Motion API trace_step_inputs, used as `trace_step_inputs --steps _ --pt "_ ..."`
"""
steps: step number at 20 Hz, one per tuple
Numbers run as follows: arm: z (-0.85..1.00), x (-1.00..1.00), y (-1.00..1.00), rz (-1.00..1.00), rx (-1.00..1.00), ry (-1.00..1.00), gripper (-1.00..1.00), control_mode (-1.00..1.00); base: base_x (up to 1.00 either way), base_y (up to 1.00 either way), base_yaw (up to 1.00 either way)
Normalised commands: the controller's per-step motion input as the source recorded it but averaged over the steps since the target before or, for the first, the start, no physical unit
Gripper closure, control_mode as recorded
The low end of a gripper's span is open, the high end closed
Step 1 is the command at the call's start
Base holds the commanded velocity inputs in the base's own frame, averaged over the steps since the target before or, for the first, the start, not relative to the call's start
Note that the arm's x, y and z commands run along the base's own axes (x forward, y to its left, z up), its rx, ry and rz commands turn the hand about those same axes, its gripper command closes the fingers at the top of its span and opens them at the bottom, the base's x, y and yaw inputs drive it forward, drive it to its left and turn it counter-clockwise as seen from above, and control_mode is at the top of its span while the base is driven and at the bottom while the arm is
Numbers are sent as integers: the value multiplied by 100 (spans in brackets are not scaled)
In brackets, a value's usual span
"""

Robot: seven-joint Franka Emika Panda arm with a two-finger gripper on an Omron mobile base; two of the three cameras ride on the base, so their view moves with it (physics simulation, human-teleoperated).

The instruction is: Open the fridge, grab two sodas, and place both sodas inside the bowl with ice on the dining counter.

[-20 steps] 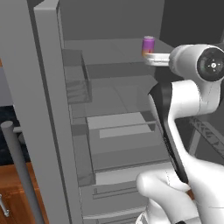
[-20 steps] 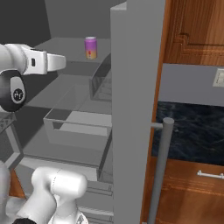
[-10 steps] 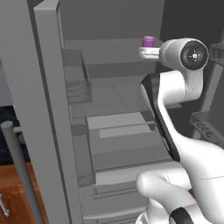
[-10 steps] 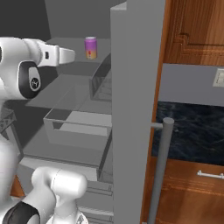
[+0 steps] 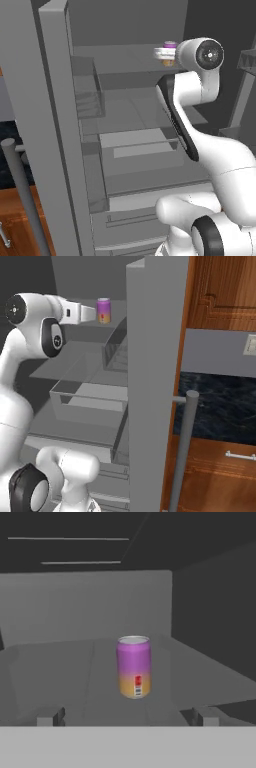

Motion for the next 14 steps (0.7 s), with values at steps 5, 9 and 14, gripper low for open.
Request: trace_step_inputs --steps 5,9,14 --pt "0 27 -15 0 0 0 -100 -100 0 0 0" --pt "0 28 -15 0 0 0 -100 -100 0 0 0" --pt "0 42 -2 0 0 0 -100 -100 0 0 0"
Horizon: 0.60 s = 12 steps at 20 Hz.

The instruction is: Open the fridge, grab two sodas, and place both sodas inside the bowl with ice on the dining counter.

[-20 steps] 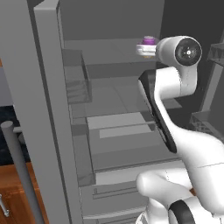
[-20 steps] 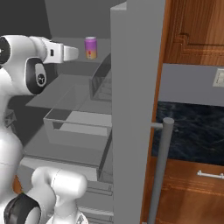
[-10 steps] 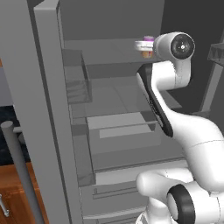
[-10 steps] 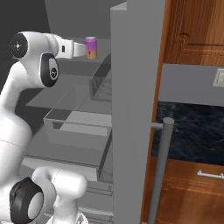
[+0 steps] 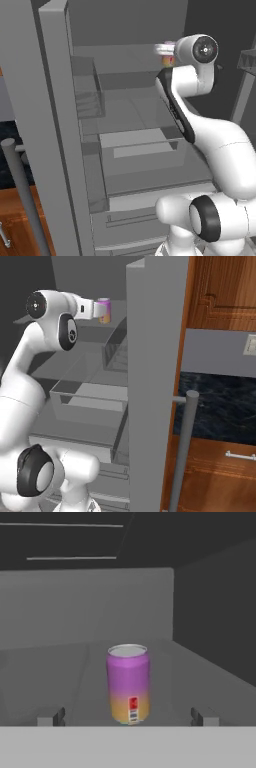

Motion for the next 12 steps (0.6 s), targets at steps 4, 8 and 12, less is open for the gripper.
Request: trace_step_inputs --steps 4,8,12 --pt "0 39 0 0 0 0 -100 -100 0 0 0" --pt "0 31 -4 0 0 0 -100 -100 0 0 0" --pt "0 17 -14 0 0 0 -100 -100 0 0 0"
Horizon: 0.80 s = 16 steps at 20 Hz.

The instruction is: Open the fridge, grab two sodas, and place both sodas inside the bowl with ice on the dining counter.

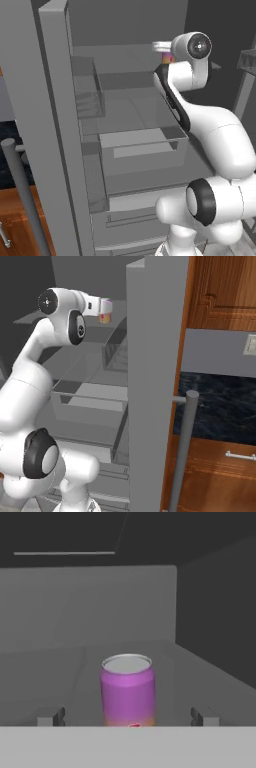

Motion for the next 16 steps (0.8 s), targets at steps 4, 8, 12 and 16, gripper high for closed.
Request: trace_step_inputs --steps 4,8,12,16 --pt "0 22 -13 0 0 0 -100 -100 0 0 0" --pt "0 27 -4 0 0 0 -100 -100 0 0 0" --pt "0 25 0 0 0 0 -100 -100 0 0 0" --pt "0 21 0 0 0 1 -100 -100 0 0 0"
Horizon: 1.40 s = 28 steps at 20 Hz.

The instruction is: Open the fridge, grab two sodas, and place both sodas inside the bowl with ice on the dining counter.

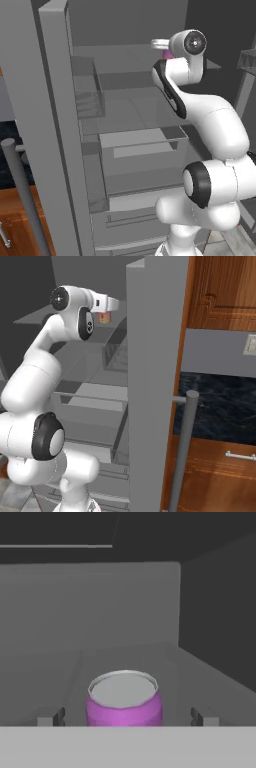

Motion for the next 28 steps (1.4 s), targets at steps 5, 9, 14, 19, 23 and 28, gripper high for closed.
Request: trace_step_inputs --steps 5,9,14,19,23,28 --pt "-7 15 0 0 0 2 -100 -100 0 0 0" --pt "-10 18 0 0 0 3 -100 -100 0 0 0" --pt "-11 20 0 0 0 4 100 -100 0 0 0" --pt "-10 11 -4 0 0 2 100 -100 0 0 0" --pt "-5 3 -3 0 0 0 100 -100 0 0 0" --pt "0 1 0 0 0 2 100 -100 0 0 0"
